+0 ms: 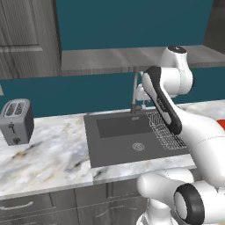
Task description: Rinse each bowl for a few seconds and place them down in the sink or on the counter.
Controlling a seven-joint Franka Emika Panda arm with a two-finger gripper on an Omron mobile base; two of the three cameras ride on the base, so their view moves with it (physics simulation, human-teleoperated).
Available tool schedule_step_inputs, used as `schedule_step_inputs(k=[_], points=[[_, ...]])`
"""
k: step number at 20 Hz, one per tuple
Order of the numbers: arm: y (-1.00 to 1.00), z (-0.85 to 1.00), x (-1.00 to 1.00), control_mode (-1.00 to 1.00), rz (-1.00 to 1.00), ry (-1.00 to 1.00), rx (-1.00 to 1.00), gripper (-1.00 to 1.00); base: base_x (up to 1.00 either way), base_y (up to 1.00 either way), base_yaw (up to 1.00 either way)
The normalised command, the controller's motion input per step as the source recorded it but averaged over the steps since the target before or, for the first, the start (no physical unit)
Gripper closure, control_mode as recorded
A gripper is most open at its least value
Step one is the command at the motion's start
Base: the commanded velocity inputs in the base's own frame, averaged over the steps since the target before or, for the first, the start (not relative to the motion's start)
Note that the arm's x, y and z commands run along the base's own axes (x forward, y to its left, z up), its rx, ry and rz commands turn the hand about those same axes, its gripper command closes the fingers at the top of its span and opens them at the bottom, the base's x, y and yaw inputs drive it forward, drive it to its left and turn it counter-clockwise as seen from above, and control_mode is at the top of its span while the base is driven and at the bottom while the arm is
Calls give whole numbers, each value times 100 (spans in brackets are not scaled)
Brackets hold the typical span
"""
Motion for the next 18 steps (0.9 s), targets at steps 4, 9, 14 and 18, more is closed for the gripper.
schedule_step_inputs(k=[4, 9, 14, 18], points=[[0, 0, -14, -100, 0, -5, 0, -100, 0, 0, 0], [-1, 0, -34, -100, -1, -7, 0, -100, 0, 0, 0], [-5, 0, -36, -100, -2, -4, 0, -100, 0, 0, 0], [-16, -2, -26, -100, 0, -4, 0, -100, 0, 0, 0]])
